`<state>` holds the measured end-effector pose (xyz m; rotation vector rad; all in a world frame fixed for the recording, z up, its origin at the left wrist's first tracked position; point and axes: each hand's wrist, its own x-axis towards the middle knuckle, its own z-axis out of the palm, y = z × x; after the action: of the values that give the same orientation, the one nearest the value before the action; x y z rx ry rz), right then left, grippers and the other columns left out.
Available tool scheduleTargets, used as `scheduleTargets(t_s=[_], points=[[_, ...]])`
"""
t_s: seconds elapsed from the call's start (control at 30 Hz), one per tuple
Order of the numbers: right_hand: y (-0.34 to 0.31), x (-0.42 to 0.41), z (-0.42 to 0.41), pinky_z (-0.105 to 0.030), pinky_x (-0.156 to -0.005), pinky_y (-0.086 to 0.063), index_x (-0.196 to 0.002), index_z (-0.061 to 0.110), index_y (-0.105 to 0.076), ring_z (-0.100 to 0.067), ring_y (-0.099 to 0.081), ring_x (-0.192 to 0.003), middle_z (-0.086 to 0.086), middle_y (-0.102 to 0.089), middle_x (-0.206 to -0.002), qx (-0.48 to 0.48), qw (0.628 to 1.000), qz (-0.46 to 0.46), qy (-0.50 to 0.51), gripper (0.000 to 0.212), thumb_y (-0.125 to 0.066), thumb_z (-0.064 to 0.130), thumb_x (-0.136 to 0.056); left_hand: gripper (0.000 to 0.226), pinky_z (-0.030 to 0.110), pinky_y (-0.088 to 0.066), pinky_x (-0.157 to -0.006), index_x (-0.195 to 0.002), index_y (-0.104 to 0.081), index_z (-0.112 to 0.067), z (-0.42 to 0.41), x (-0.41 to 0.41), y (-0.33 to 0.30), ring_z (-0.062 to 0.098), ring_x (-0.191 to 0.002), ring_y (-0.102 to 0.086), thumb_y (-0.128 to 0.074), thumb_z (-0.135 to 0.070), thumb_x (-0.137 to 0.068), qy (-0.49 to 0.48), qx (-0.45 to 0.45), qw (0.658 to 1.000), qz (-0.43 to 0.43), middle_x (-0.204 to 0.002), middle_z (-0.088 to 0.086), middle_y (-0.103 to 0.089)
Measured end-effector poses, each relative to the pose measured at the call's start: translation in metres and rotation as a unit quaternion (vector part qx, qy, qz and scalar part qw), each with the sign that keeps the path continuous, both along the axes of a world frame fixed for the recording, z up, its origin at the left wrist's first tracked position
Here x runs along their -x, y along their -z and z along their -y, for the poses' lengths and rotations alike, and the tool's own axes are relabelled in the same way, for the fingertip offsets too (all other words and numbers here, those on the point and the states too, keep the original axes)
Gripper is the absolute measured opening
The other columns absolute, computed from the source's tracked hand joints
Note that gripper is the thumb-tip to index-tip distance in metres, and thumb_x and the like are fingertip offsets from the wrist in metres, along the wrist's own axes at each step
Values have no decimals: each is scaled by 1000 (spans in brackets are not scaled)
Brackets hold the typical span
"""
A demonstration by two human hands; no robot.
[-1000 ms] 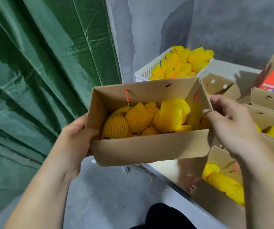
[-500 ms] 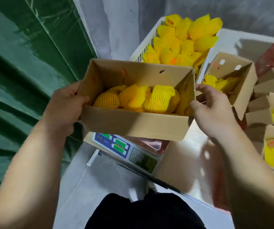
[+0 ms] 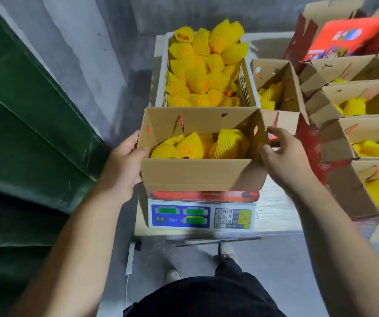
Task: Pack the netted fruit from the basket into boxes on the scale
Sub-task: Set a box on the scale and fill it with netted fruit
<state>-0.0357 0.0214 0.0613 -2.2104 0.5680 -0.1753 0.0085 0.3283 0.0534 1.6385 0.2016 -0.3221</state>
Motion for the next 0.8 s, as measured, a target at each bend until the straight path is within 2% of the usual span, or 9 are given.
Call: scheduleTargets(t_s=[0.07, 0.13, 0.2, 0.3, 0.37, 0.43, 0.53, 0.63, 0.8], points=[[-2, 16, -19, -52, -103, -51, -149, 17, -48, -27, -65, -112, -11, -63, -132, -1, 1000, 2, 7, 54, -62, 21, -97, 36, 19, -57, -65, -118, -73, -47, -12, 5, 5, -1, -81, -72, -50, -20, -110, -2, 11, 1000, 3, -108, -12, -79], [0, 35, -42, -49, -112, -42, -156, 15, -38, -32, -54, -127, -14, -53, -145, 36, 999, 18, 13, 67, -66, 23, -95, 29, 12, -52, -71, -132, -66, -42, -23, 13, 7, -10, -82, -67, -56, -29, -109, -5, -19, 1000, 23, -106, -22, -77], [2, 58, -68, -46, -117, -30, -160, 16, -30, -37, -37, -140, -16, -40, -155, 101, 994, 12, 31, 79, -69, 26, -91, 35, 18, -51, -82, -142, -61, -36, -35, 26, 9, -4, -98, -68, -58, -32, -107, -3, -47, 998, 34, -113, -23, -72], [5, 86, -105, -47, -118, -25, -160, 21, -31, -37, -26, -144, -16, -27, -161, 134, 990, 8, 42, 82, -71, 28, -88, 26, 24, -53, -93, -130, -66, -37, -50, 49, 9, 9, -106, -72, -59, -26, -107, 6, -57, 997, 51, -116, -18, -70], [7, 97, -120, -45, -115, -29, -156, 21, -39, -35, -33, -139, -13, -33, -156, 127, 992, 22, 11, 74, -70, 25, -88, 23, 25, -53, -92, -120, -69, -41, -57, 66, 8, 7, -105, -73, -59, -25, -107, 14, -51, 997, 62, -113, -18, -73], [8, 102, -129, -42, -113, -38, -149, 21, -50, -30, -47, -132, -9, -47, -147, 80, 995, 40, -35, 60, -68, 20, -91, 23, 25, -53, -91, -116, -71, -42, -63, 78, 9, 6, -104, -74, -60, -24, -106, 26, -42, 996, 72, -112, -17, -75], [7, 112, -142, -29, -96, -50, -137, 23, -62, -12, -65, -110, 3, -65, -128, 13, 996, 40, -75, 41, -62, 18, -97, 22, 25, -53, -88, -113, -72, -42, -72, 94, 10, 5, -102, -74, -59, -25, -106, 40, -34, 995, 81, -111, -20, -76], [8, 124, -155, -23, -85, -53, -129, 24, -66, 2, -67, -99, 12, -71, -113, -30, 994, 49, -98, 31, -61, 16, -99, 21, 24, -53, -86, -112, -72, -42, -77, 103, 9, 6, -103, -74, -61, -26, -105, 45, -27, 996, 78, -110, -20, -76], [8, 127, -164, -19, -80, -51, -123, 24, -68, -1, -69, -97, 13, -74, -110, -71, 989, 38, -121, 26, -60, 15, -101, 20, 24, -53, -84, -110, -71, -46, -82, 109, 9, 6, -104, -73, -61, -29, -105, 57, -27, 997, 55, -108, -23, -76]])
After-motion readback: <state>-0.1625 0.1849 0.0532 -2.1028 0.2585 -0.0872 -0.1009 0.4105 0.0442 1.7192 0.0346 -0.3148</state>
